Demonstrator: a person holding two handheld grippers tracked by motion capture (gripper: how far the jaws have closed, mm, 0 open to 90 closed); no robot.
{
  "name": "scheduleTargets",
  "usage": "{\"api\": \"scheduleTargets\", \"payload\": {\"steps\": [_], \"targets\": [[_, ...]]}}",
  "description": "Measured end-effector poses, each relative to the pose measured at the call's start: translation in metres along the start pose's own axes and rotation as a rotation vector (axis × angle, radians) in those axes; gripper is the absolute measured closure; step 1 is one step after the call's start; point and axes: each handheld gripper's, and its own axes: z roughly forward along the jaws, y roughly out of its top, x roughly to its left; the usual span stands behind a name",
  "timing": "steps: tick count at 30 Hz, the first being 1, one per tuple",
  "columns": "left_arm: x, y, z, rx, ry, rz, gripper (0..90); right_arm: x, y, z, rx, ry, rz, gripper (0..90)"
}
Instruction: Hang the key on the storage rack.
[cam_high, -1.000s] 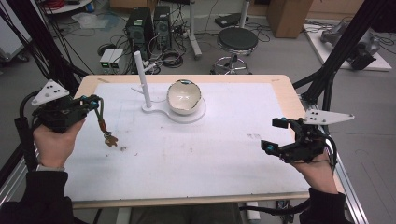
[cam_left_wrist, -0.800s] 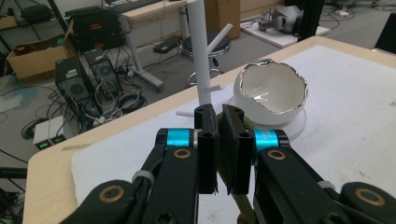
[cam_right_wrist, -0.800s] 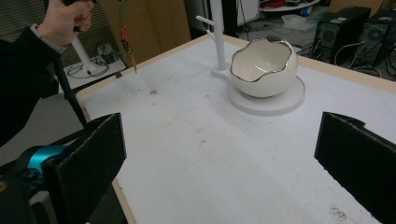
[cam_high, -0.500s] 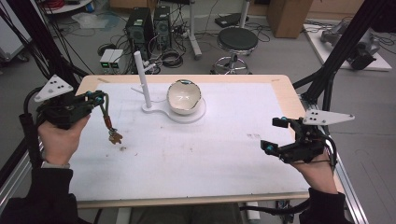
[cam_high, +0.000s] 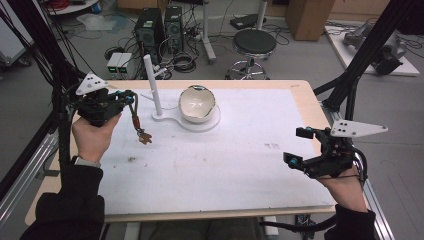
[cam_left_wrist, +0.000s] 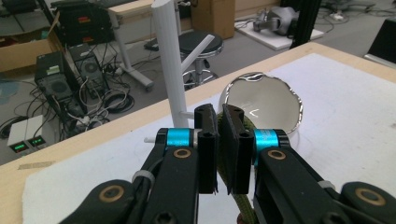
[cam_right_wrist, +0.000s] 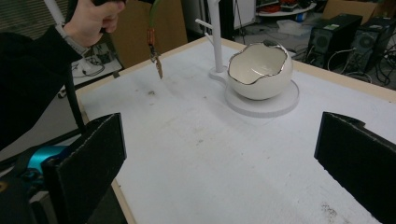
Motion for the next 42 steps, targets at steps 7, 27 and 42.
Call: {"api": "scheduleTargets", "payload": {"steps": [7,27,42], "targets": [[0.006,-0.001,0.017,0.016,0.004,-0.011,84.6,0.002,-0.004,-0.009,0.0,-0.017,0.002,1.0],[0.012,0.01,0.068,0.088,0.034,0.016,84.5,0.003,-0.015,-0.027,0.017,-0.06,0.023,1.0],[0.019,0.004,0.087,0.139,0.056,0.022,84.5,0.002,-0.02,-0.029,0.027,-0.062,0.029,1.0]]}}
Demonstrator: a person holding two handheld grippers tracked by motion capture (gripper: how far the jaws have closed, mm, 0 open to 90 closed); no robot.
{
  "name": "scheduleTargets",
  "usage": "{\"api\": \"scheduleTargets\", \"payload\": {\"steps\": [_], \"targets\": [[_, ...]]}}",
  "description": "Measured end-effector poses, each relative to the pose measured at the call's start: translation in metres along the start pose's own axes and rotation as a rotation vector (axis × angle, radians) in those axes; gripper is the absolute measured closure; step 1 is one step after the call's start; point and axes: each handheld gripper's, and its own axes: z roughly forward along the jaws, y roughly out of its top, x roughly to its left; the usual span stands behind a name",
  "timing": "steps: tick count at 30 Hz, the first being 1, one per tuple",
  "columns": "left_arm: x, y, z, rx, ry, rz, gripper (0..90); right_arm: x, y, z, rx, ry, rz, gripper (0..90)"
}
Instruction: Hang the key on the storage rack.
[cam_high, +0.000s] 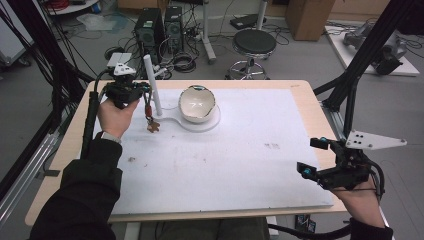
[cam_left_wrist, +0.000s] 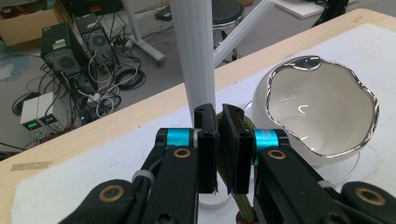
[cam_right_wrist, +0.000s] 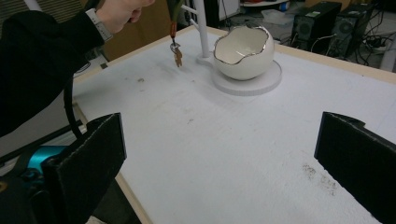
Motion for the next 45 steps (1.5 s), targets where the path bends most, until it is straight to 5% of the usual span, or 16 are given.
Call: {"api": "scheduleTargets", "payload": {"steps": [14,32,36,40,43,45], "targets": [[-0.001,-0.002,0.011,0.028,0.02,0.006,84.5,-0.002,-0.002,0.001,0.009,0.0,0.005,1.0],[0.004,-0.002,0.01,0.032,-0.003,-0.05,78.2,-0.003,-0.002,0.003,0.013,0.006,0.006,1.0],[0.006,-0.002,0.007,0.037,0.01,-0.071,67.6,-0.002,-0.002,0.004,0.018,0.008,0.007,1.0],[0.013,-0.002,-0.004,0.007,-0.047,-0.13,41.2,-0.001,-0.001,0.005,0.02,0.01,0.002,1.0],[0.01,-0.001,-0.015,-0.027,-0.068,-0.121,17.0,-0.001,-0.001,0.008,0.02,0.011,-0.004,1.0],[0.006,-0.001,-0.024,-0.061,-0.084,-0.107,9.7,-0.001,0.0,0.009,0.023,0.011,-0.005,1.0]]}}
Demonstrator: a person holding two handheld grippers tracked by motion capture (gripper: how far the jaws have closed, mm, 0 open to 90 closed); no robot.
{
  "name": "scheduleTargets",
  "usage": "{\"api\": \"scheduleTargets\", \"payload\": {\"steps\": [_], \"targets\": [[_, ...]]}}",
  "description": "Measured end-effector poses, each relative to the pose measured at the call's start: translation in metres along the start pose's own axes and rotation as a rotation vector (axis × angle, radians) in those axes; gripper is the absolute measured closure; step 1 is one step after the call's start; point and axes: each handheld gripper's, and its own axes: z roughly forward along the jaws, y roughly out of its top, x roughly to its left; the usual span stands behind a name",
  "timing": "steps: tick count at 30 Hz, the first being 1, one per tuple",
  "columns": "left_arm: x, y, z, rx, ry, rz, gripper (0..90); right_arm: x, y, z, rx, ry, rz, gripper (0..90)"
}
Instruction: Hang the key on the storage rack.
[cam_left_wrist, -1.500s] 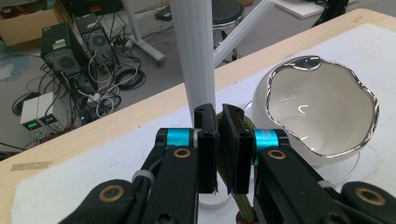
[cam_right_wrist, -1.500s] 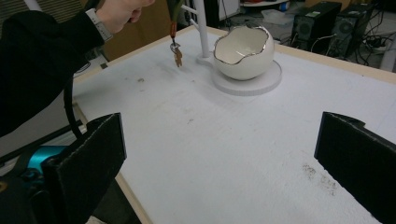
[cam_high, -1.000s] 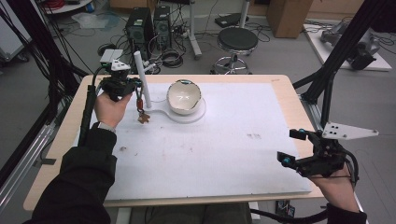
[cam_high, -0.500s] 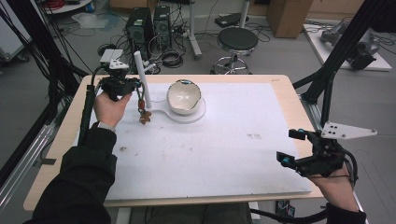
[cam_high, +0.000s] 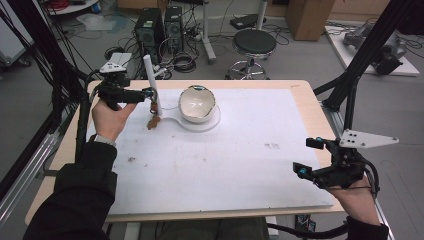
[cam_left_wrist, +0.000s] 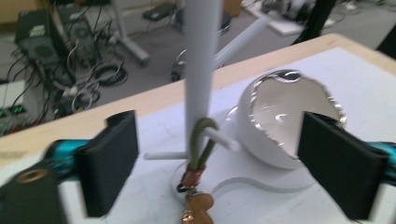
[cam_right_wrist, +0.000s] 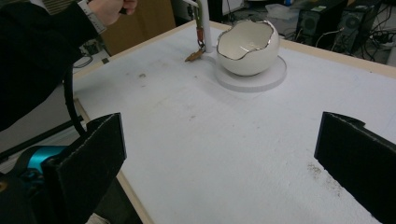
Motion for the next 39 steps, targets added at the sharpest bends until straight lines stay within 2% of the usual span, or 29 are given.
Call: {"api": "scheduleTargets", "payload": {"steps": [3,5,10,15,16,18,21,26,29,32,36,39], "targets": [[-0.006,0.002,-0.012,-0.022,-0.032,0.0,1.7,0.0,0.001,0.002,0.002,0.003,-0.004,1.0],[-0.01,0.003,-0.02,-0.034,-0.061,0.002,1.7,0.0,0.002,0.003,-0.001,0.003,-0.003,1.0],[-0.016,0.006,-0.037,-0.056,-0.09,0.013,1.7,-0.001,0.005,0.006,-0.008,0.011,-0.004,1.0],[-0.019,0.006,-0.052,-0.07,-0.145,0.025,1.7,-0.004,0.01,0.007,-0.03,0.011,-0.01,1.0],[-0.02,0.006,-0.056,-0.071,-0.162,0.027,1.7,-0.004,0.011,0.007,-0.036,0.011,-0.009,1.0],[-0.022,0.003,-0.063,-0.088,-0.166,0.039,1.7,-0.006,0.013,0.007,-0.046,0.01,-0.011,1.0],[-0.024,-0.004,-0.076,-0.111,-0.205,0.046,1.7,-0.008,0.014,0.005,-0.059,0.009,-0.01,1.0],[-0.026,-0.015,-0.096,-0.133,-0.224,0.056,1.7,-0.008,0.017,0.006,-0.069,0.014,-0.007,1.0],[-0.024,-0.022,-0.105,-0.15,-0.215,0.054,1.7,-0.007,0.019,0.009,-0.069,0.019,-0.009,1.0],[-0.022,-0.029,-0.113,-0.154,-0.228,0.039,1.7,-0.006,0.02,0.012,-0.064,0.022,-0.017,1.0],[-0.026,-0.037,-0.123,-0.153,-0.226,0.065,1.7,-0.007,0.021,0.014,-0.064,0.009,-0.017,1.0],[-0.028,-0.045,-0.13,-0.168,-0.233,0.069,1.7,-0.009,0.021,0.013,-0.071,-0.007,-0.01,1.0]]}}
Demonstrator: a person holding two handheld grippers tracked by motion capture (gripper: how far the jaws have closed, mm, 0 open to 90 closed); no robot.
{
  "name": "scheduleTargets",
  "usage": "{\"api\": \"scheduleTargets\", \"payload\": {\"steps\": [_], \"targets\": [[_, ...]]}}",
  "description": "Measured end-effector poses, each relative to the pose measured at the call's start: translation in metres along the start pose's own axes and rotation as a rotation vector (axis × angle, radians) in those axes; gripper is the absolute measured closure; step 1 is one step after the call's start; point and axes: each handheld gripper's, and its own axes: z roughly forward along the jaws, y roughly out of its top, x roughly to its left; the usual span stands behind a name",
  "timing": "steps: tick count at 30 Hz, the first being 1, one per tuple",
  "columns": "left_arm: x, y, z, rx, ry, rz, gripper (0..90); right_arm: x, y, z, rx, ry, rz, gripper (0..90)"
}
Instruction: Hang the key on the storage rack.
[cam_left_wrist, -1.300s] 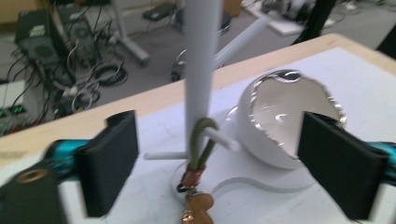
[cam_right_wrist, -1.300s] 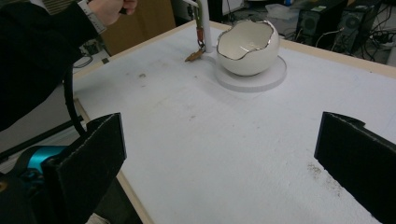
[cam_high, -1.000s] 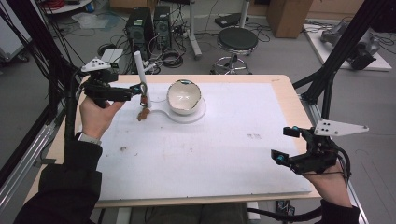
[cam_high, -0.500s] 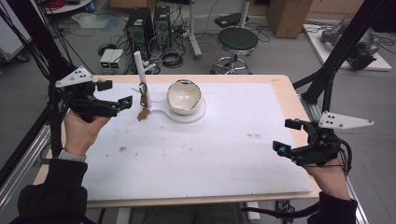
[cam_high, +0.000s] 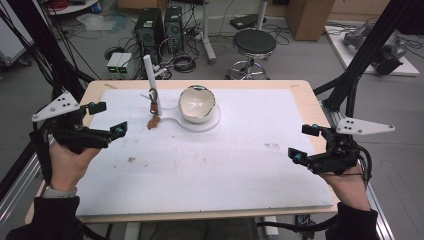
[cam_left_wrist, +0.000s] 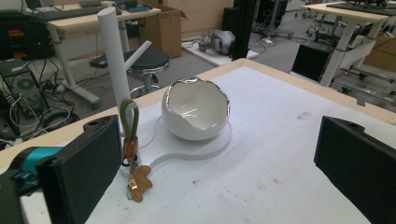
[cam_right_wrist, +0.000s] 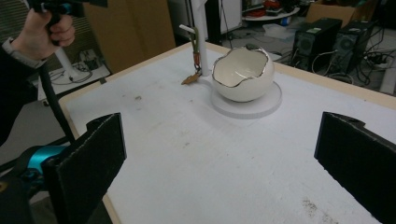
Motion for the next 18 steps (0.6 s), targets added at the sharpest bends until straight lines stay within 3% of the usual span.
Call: {"api": "scheduleTargets", "payload": {"steps": [11,18], "targets": [[-0.004,-0.004,-0.018,-0.039,-0.069,-0.036,1.7,0.001,0.003,-0.015,-0.054,-0.034,-0.009,1.0],[-0.012,-0.005,-0.026,-0.023,-0.09,-0.024,1.7,0.004,0.002,-0.022,-0.062,-0.06,-0.015,1.0]]}}
